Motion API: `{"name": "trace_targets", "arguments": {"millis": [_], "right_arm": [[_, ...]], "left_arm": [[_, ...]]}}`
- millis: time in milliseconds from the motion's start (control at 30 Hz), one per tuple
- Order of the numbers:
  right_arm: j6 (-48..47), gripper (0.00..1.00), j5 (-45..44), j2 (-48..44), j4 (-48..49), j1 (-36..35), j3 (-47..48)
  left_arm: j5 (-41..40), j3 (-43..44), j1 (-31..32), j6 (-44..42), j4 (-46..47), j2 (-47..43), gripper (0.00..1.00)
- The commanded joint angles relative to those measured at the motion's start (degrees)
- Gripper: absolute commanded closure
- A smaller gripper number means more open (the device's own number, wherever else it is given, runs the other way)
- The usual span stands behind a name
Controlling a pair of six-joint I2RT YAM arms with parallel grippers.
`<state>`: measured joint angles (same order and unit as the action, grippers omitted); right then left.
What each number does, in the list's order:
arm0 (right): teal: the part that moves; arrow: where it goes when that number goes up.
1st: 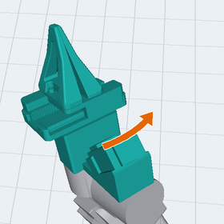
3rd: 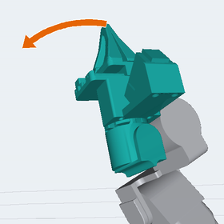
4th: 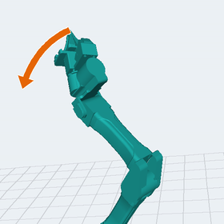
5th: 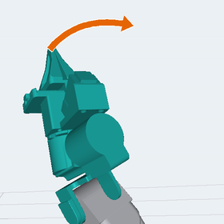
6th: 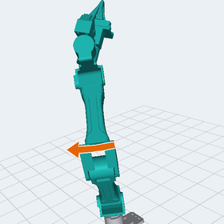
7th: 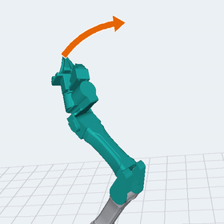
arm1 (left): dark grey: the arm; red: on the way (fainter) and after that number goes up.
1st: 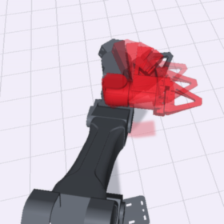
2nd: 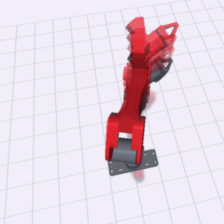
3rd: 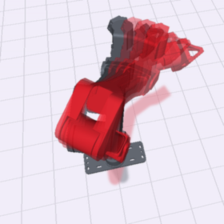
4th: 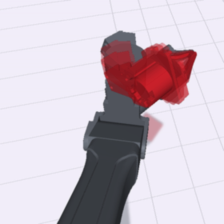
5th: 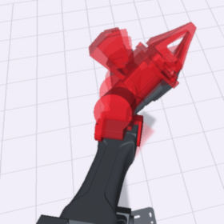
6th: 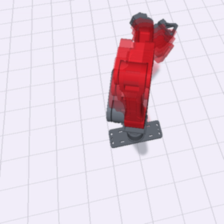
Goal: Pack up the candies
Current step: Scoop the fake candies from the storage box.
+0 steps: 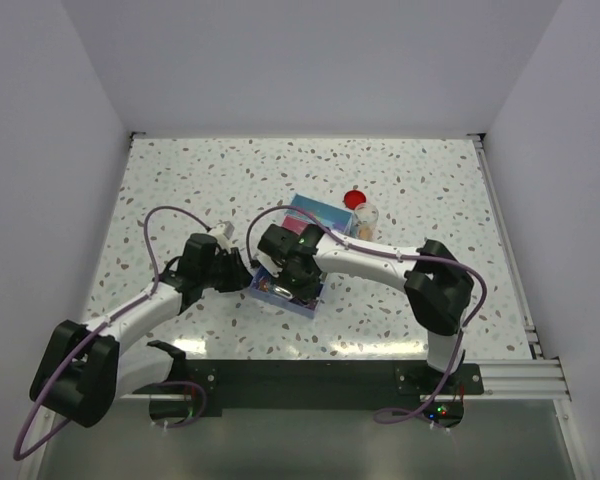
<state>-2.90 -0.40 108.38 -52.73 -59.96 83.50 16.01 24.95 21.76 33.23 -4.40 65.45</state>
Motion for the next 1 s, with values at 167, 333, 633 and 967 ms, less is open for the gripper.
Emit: {"name": "trace_targets", "arguments": {"millis": [167, 333, 633, 967], "right_arm": [[-0.70, 1.00, 9.91, -0.62, 29.17, 1.69, 0.61], [-1.32, 1.00, 12.88, -2.64, 34.25, 2.04, -3.42], [3.51, 1.00, 16.31, -7.21, 35.95, 5.56, -4.93], [-2.99, 1.00, 11.74, -8.88, 25.93, 5.82, -0.80]], "left_arm": [[5.87, -0.78, 1.44, 0.43, 0.62, -1.73, 0.68], [5.44, -0.87, 1.44, 0.69, 0.19, -2.61, 0.68], [1.48, -0.78, 1.44, 0.60, -2.71, -4.63, 0.68], [-2.91, 1.24, 1.36, 0.08, -5.26, -5.68, 0.68]]}}
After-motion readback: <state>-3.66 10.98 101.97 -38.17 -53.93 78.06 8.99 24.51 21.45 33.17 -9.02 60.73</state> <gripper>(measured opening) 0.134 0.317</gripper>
